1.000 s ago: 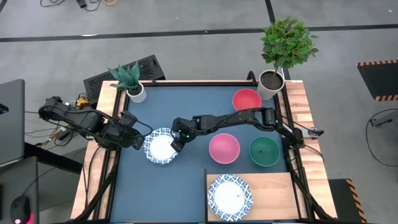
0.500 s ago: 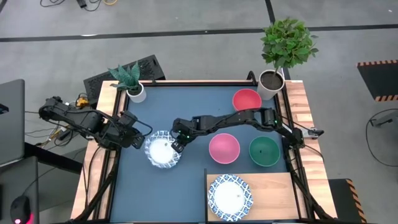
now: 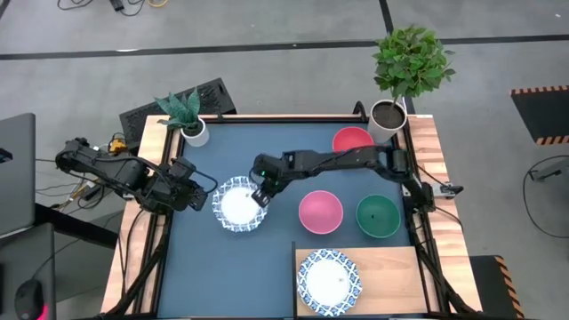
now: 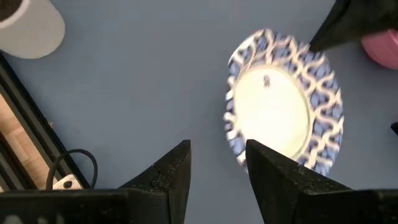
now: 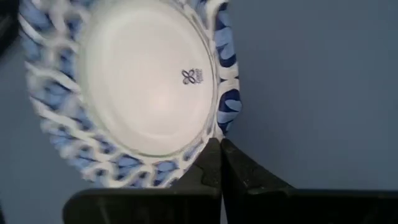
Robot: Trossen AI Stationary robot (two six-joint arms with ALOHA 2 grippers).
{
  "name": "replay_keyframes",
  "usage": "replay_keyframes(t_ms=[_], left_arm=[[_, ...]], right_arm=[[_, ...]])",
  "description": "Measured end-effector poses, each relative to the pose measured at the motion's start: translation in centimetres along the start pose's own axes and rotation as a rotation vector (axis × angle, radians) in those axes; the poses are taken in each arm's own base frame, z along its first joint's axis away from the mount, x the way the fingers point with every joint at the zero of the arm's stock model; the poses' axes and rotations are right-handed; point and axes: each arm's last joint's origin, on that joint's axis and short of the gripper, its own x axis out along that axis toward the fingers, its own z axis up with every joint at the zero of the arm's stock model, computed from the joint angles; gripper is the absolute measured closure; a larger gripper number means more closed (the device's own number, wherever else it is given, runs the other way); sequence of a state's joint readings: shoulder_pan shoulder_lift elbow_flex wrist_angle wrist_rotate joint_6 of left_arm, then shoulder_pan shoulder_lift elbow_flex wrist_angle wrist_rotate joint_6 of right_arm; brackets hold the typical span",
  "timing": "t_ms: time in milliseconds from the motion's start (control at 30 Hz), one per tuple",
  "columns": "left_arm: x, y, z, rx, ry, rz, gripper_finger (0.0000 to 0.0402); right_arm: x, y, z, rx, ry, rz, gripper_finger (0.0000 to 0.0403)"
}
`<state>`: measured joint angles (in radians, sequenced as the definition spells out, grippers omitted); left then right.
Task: Place and stack bowls onto a shelf
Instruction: Stack the white patterned bowl on the white patterned bowl on the shelf
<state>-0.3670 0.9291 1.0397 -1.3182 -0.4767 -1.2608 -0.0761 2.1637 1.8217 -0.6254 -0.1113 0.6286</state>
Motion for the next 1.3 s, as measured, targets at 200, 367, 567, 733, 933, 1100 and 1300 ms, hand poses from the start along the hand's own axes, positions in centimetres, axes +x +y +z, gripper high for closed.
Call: replay_keyframes(t_ms=[200, 367, 567, 733, 933, 1100, 1300], left_arm=[[0.0, 0.0, 0.1, -0.014, -0.020, 0.006, 0.0264], [0.0, 0.0, 0.1, -0.023, -0.041, 0.013, 0.0264], [0.0, -0.1, 0.3, -0.033, -0.081, 0.007, 0.0264], [0.0, -0.3, 0.4, -0.047, -0.096, -0.014, 0.0264], [0.0, -0.5, 0.4, -0.075, -0.097, -0.028, 0.0264], [0.0, -0.5, 0.4, -0.085, -0.099, -0.036, 0.0264], [0.0, -0.8, 0.5, -0.100, -0.108, -0.060, 0.0264]], right_arm=[[-6.6, -1.3, 1.2, 0.006, 0.002, -0.041, 0.0386], [-13.8, -2.0, 0.6, -0.005, 0.008, -0.071, 0.0386], [-22.6, -1.8, -2.0, 0.011, -0.039, -0.091, 0.0386], [-27.7, -0.5, -5.8, 0.033, -0.024, -0.062, 0.0386], [-31.0, 2.2, -11.1, 0.051, 0.021, -0.010, 0.0386], [-32.1, 4.6, -15.5, 0.082, 0.094, -0.007, 0.0386], [-31.9, 7.2, -20.0, 0.119, 0.164, -0.041, 0.0386]])
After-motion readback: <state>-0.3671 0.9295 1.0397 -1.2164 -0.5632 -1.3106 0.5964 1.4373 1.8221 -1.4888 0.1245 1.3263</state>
